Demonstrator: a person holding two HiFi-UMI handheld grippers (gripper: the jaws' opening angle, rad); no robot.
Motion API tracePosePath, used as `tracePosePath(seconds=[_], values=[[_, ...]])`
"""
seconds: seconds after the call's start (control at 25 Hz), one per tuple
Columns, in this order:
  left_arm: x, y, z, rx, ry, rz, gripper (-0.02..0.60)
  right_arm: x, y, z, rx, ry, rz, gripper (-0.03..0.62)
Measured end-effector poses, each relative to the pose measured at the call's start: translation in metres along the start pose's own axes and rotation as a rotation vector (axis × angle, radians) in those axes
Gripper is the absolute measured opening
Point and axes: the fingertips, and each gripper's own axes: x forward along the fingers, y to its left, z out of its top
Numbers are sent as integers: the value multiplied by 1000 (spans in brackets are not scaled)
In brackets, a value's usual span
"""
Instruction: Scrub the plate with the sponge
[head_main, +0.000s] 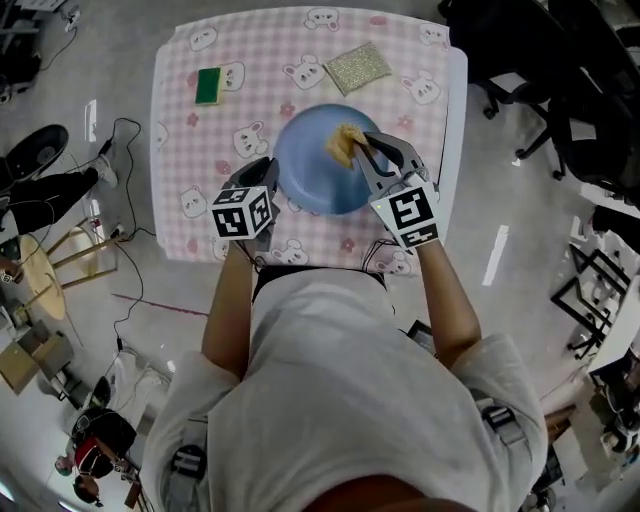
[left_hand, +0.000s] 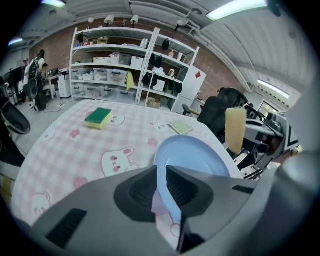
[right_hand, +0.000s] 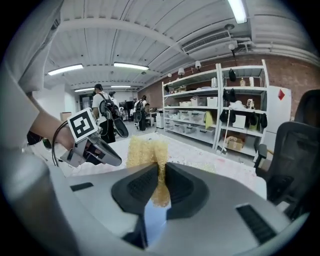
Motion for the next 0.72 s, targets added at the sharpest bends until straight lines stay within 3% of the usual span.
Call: tracePosePath(seconds=[0.2, 0.72], values=[[21, 12, -19, -43, 50, 8, 72, 7, 13, -22, 39, 36, 26, 48], [53, 10, -17, -78, 90, -101, 69, 4, 24, -39, 98, 92, -2, 48]])
